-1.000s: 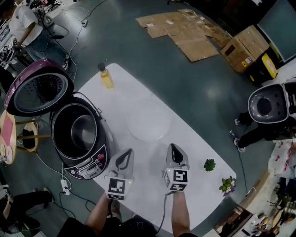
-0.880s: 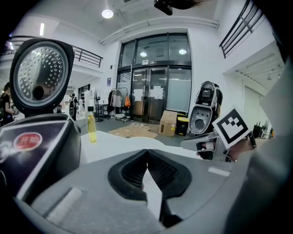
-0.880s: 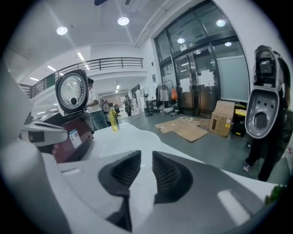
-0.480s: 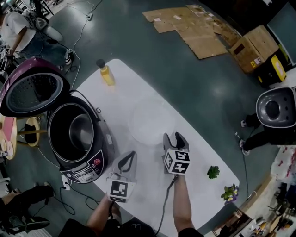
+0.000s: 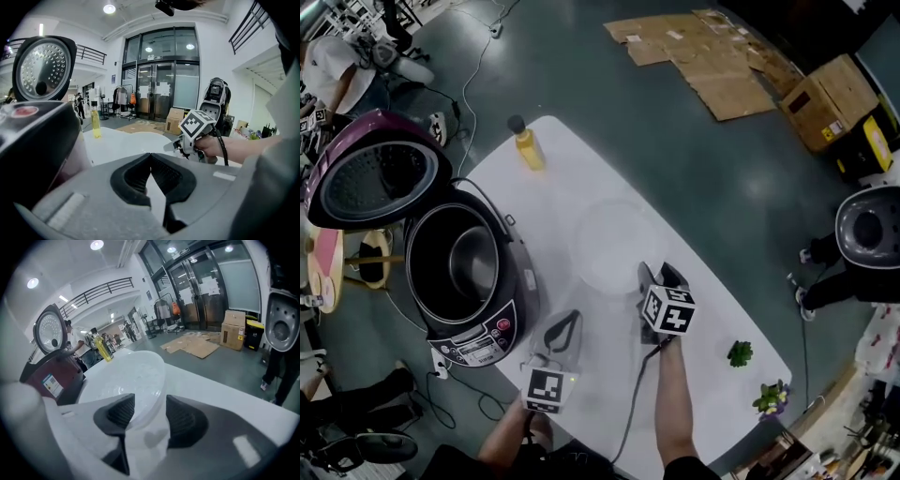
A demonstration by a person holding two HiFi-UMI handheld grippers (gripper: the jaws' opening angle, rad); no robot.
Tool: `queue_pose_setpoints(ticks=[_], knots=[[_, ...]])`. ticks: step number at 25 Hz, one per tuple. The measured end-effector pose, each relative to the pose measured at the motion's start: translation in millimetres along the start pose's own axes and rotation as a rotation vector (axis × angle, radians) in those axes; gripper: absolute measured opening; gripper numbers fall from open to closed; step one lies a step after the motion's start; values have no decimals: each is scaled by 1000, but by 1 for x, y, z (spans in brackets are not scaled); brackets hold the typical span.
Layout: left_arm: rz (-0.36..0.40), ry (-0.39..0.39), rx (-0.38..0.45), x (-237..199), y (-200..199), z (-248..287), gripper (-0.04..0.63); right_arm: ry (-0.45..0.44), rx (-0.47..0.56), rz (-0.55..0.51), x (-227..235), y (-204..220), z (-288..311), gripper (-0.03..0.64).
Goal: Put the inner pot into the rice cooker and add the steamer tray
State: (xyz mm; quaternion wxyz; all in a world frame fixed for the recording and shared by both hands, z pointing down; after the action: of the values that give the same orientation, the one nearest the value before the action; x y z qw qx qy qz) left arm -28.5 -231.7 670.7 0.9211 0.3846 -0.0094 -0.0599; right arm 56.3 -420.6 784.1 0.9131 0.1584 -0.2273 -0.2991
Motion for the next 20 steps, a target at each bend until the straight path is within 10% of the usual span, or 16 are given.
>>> queue_pose_setpoints(ticks=[10, 20], knots=[[4, -22, 11, -4, -1, -15, 11, 110, -10, 33, 12, 8, -12, 23], [26, -27, 56, 3, -15, -42, 11, 141, 29, 71, 26, 26, -57, 21]])
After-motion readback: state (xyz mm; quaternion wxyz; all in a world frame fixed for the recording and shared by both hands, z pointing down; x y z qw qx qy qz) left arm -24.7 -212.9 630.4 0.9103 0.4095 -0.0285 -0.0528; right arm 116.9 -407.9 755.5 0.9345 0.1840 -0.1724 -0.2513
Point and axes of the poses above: the fingertips, and each gripper's own axes: z forward along the fingers, x to its right, y out of its underside, the point moved 2 cm from there along -z, backward along the fingers, and after that the axes turned 14 degrees about -x, right-handed, at the moved point
